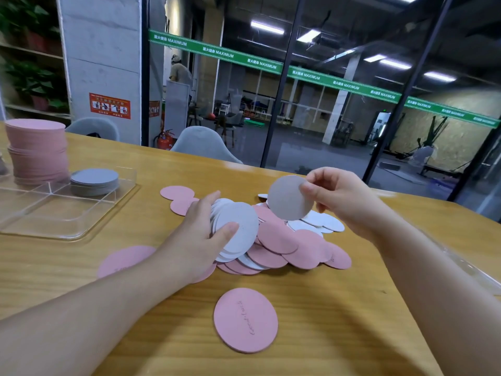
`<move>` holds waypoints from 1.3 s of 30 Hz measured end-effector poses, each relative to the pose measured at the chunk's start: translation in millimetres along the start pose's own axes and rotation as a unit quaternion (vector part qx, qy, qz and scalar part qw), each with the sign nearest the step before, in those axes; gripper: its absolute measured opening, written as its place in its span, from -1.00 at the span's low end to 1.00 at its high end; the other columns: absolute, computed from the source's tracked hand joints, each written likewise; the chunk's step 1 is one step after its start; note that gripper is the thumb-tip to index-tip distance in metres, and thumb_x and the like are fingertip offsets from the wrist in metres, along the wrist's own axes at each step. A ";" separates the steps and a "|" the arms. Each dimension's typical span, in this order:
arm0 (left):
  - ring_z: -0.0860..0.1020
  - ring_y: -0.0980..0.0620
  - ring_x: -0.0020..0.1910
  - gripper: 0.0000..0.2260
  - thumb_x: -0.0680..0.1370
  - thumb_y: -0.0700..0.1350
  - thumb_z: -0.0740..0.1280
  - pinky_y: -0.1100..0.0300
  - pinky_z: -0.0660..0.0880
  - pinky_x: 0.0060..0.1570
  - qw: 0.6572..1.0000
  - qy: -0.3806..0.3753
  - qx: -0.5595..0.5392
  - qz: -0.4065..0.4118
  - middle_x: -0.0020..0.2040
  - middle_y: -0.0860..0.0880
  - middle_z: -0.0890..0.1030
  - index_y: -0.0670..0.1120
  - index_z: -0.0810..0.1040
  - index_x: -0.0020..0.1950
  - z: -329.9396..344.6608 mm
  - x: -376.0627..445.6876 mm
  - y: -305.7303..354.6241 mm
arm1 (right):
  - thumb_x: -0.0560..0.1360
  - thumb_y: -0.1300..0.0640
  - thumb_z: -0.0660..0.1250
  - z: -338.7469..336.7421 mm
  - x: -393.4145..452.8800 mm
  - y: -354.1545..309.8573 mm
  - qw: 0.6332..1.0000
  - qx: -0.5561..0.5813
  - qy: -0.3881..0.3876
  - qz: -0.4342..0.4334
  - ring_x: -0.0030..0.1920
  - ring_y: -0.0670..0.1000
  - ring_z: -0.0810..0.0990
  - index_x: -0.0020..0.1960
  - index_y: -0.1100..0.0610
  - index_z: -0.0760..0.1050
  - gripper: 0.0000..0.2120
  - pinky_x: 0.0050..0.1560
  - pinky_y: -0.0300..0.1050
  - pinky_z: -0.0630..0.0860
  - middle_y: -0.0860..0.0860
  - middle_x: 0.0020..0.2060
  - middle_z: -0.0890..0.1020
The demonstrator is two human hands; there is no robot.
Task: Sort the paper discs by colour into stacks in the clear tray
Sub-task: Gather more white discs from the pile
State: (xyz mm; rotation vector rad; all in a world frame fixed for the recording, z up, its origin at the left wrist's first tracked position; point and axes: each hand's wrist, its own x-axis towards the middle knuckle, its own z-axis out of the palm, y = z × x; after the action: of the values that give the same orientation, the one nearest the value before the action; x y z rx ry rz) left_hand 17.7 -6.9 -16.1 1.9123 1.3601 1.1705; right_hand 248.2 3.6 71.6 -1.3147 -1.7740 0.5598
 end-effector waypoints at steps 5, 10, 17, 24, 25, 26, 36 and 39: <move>0.21 0.17 0.37 -0.36 0.52 0.10 0.26 -0.02 0.33 0.34 1.000 -0.007 -0.020 -0.006 0.47 0.07 0.16 0.06 0.05 0.52 -2.0 -0.5 0.6 | 0.53 0.24 0.31 26.5 -7.5 -6.0 0.996 0.040 -0.084 0.003 -0.36 -0.10 0.54 -0.12 0.19 0.52 -0.95 -0.27 -0.25 0.55 -0.01 -0.34 0.59; 0.16 0.13 0.45 -0.31 0.50 0.11 0.29 -0.03 0.33 0.35 0.999 -0.015 -0.029 -0.008 0.49 0.06 0.14 0.06 0.03 0.53 -3.3 -0.4 0.6 | 0.47 0.24 0.40 55.5 -12.8 1.6 0.998 -0.010 -0.058 -0.018 -0.36 -0.08 0.59 -0.23 0.11 0.53 -0.88 -0.18 -0.15 0.59 -0.02 -0.38 0.64; 0.12 0.20 0.43 -0.35 0.55 0.04 0.28 0.36 0.10 0.23 1.000 -0.009 0.011 0.005 0.50 0.09 0.12 0.05 0.01 0.53 0.0 0.0 -1.6 | 0.50 0.12 0.36 38.6 -5.1 25.0 0.997 -0.071 -0.001 0.019 -0.20 -0.15 0.60 -0.12 0.09 0.64 -0.91 -0.24 -0.42 0.45 -0.10 -0.24 0.68; 0.15 0.17 0.42 -0.37 0.54 0.08 0.26 0.30 0.13 0.22 1.000 -0.005 0.023 0.011 0.49 0.08 0.13 0.05 0.03 0.53 1.0 1.9 -3.2 | 0.54 0.04 0.28 -1.1 10.4 91.8 0.953 -0.245 0.128 0.126 0.34 0.05 0.38 0.32 0.14 0.42 -0.62 0.29 -0.06 0.31 0.04 0.30 0.48; 0.15 0.16 0.43 -0.37 0.54 0.08 0.26 0.30 0.14 0.22 1.000 -0.003 0.025 0.012 0.49 0.08 0.14 0.06 0.03 0.53 1.4 2.1 -3.4 | 0.53 -0.02 0.29 -3.1 9.9 98.7 0.952 -0.245 0.120 0.140 0.39 0.07 0.33 0.38 0.14 0.36 -0.53 0.35 -0.02 0.27 0.06 0.37 0.42; 0.15 0.16 0.43 -0.37 0.54 0.08 0.26 0.29 0.14 0.22 1.000 -0.003 0.025 0.012 0.49 0.08 0.14 0.06 0.03 0.53 1.7 2.1 -3.5 | 0.51 -0.09 0.30 -3.6 9.5 105.1 0.953 -0.237 0.104 0.158 0.43 0.08 0.27 0.43 0.13 0.29 -0.43 0.39 0.02 0.23 0.05 0.43 0.34; 0.15 0.18 0.42 -0.37 0.54 0.07 0.26 0.29 0.14 0.22 1.000 -0.001 0.025 0.019 0.48 0.09 0.16 0.05 0.03 0.53 1.9 1.6 -2.8 | 0.38 -0.36 0.28 -6.4 24.9 108.5 0.946 -0.218 -0.047 0.236 0.52 -0.01 -0.01 0.54 0.00 0.04 -0.12 0.43 0.01 0.09 -0.09 0.54 -0.02; 0.15 0.25 0.36 -0.37 0.54 0.07 0.26 0.31 0.13 0.22 0.999 -0.001 0.022 0.024 0.47 0.10 0.16 0.05 0.04 0.53 2.3 1.9 -3.2 | 0.43 -0.27 0.31 -7.4 31.9 111.8 0.950 -0.195 -0.054 0.238 0.50 0.00 0.08 0.53 -0.02 0.10 -0.21 0.37 -0.03 0.17 -0.07 0.52 0.11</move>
State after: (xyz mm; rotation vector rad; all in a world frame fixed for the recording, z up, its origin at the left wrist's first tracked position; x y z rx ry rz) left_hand 18.3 -3.9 -19.0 1.9860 1.3566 1.1712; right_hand 313.1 71.5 2.7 -2.0515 -1.7104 0.5638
